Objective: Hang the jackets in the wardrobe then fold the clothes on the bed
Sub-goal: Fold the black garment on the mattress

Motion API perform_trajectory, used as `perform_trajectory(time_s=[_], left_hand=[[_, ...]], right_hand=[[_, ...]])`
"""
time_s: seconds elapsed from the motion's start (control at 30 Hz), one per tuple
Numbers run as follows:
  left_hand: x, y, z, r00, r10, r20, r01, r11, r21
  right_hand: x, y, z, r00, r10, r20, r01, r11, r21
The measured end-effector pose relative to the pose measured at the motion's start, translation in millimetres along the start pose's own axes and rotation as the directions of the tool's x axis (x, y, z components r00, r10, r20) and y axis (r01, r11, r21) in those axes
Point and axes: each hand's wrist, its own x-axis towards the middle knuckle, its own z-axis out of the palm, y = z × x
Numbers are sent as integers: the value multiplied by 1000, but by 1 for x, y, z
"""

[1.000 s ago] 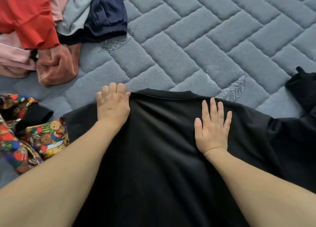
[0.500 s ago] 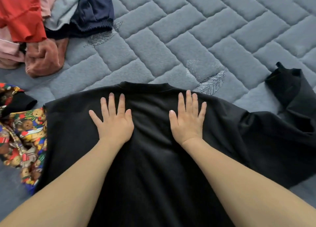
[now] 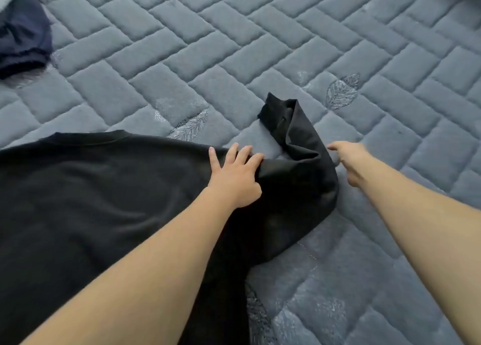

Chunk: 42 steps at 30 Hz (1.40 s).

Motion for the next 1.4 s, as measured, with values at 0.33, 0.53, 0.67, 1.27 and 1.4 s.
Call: perform_trajectory(time_s=[0.33, 0.53, 0.67, 1.27, 1.4], left_hand=[[-3, 29, -41, 955, 4, -296, -25, 997, -68], [7, 89, -26, 809, -433, -397, 399, 901, -170], [18, 152, 15, 924, -309, -223, 293, 951, -103], [36, 245, 42, 670, -580, 464, 643, 765, 26], [45, 261, 53, 623, -660, 420, 720, 693, 20]], right_hand=[[-32, -4, -45, 830, -198, 521, -4, 933, 361], [-18, 40, -152, 949, -176, 260, -153, 465, 872], [-4, 90, -162, 993, -42, -112, 107, 739, 665], [48, 85, -174, 987, 135, 92, -158, 929, 335], [62, 80, -184, 982, 171, 86, -191, 852, 488]])
